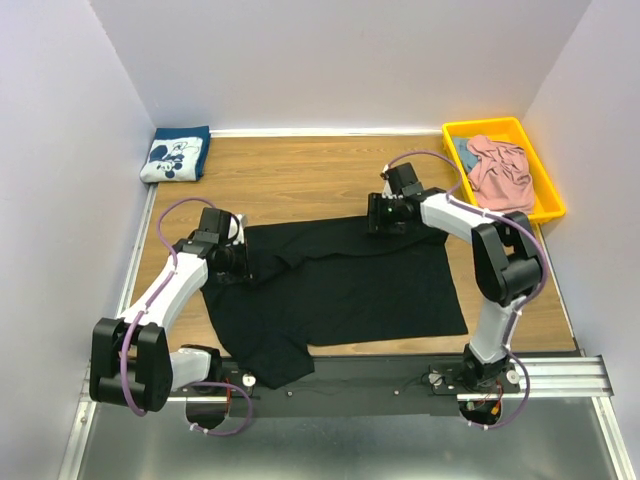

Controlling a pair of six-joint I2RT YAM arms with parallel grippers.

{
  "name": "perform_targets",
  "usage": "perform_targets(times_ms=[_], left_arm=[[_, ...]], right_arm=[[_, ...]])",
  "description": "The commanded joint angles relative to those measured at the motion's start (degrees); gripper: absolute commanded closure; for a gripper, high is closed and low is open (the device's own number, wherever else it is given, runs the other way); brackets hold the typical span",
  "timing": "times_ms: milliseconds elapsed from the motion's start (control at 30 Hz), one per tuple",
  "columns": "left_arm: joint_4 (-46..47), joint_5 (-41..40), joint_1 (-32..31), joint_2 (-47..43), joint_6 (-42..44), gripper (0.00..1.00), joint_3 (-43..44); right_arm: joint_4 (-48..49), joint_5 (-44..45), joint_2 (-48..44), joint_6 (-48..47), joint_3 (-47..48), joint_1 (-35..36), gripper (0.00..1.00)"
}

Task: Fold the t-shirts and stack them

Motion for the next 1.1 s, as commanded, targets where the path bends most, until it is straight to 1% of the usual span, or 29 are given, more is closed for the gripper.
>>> perform_targets(times_ms=[0, 200, 367, 567, 700, 733, 767, 800, 833, 867, 900, 1000, 1067], left_arm=[[-2.18, -1.49, -0.24, -1.12, 0.05, 0.99, 2.29], [-2.27, -2.81, -0.33, -0.76, -0.13, 0.99, 4.23], [-2.36, -3.61, -0.24, -0.41, -0.21, 1.0, 6.07], [-2.88, -4.66, -0.24, 0.2, 0.31, 1.0, 7.66], [-3.24, -5.1, -0.33, 0.12, 0.58, 1.0, 8.1], [-3.24, -5.1, -0.33, 0.03, 0.75, 1.0, 8.1], [-3.32, -5.01, -0.33, -0.06, 0.75, 1.0, 8.18], [-3.41, -5.27, -0.33, -0.23, 0.75, 1.0, 8.36], [-3.41, -5.45, -0.24, -0.32, 0.75, 1.0, 8.45], [-3.59, -5.54, -0.32, -0.5, 0.84, 1.0, 8.54], [-3.68, -5.89, -0.24, -0.76, 0.75, 1.0, 8.8], [-3.85, -6.24, -0.32, -1.38, 0.75, 1.0, 9.06], [-4.03, -6.42, -0.32, -2.08, 0.75, 1.0, 8.98]], right_arm=[[-2.27, 5.6, -4.78, 1.46, -3.75, 0.05, 0.38], [-4.73, 4.81, -10.14, 4.8, -10.43, -0.04, 0.38], [-6.23, 7.01, -14.89, 6.56, -15.61, 0.05, 0.38], [-9.39, 5.16, -17.79, 7.35, -18.17, 0.05, 0.38], [-11.32, 10.68, -20.25, 7.26, -17.12, -0.13, 0.39], [-12.28, 16.01, -20.52, 7.87, -15.72, -0.57, 0.38], [-12.73, 17.8, -20.78, 8.58, -15.19, -1.18, 0.38], [-13.08, 19.99, -21.05, 10.32, -14.57, -3.45, 0.38], [-13.17, 20.01, -21.22, 10.34, -14.22, -4.95, 0.38], [-13.17, 20.28, -21.4, 12.52, -13.52, -6.62, 0.38], [-13.09, 20.1, -21.84, 14.36, -12.64, -9.85, 0.38], [-13.08, 20.89, -21.76, 15.7, -10.18, -13.39, 0.38], [-12.65, 21.33, -21.4, 15.7, -7.38, -14.28, 0.39]])
